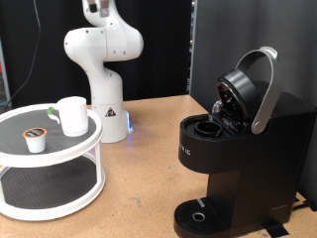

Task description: Make a cup of coffee with the keurig machine

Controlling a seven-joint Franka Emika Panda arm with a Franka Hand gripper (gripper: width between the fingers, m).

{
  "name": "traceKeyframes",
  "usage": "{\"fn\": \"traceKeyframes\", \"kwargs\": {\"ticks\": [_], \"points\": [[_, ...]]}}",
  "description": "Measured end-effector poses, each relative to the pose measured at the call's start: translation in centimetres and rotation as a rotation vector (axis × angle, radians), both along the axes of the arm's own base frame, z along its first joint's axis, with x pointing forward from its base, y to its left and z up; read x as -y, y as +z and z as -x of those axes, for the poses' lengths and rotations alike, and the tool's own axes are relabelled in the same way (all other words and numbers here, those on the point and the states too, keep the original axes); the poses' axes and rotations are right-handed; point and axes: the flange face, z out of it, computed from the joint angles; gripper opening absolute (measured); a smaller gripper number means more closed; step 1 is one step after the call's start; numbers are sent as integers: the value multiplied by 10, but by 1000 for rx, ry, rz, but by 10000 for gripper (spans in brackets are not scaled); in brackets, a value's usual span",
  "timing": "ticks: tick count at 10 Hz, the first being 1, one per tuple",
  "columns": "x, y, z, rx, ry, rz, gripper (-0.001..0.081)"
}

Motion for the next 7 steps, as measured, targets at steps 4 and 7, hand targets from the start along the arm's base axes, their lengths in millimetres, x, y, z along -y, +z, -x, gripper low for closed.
{"fn": "traceKeyframes", "kwargs": {"ticks": [4,7], "points": [[18,-6,-1,40,62,3,805],[55,-21,2,94,84,28,805]]}}
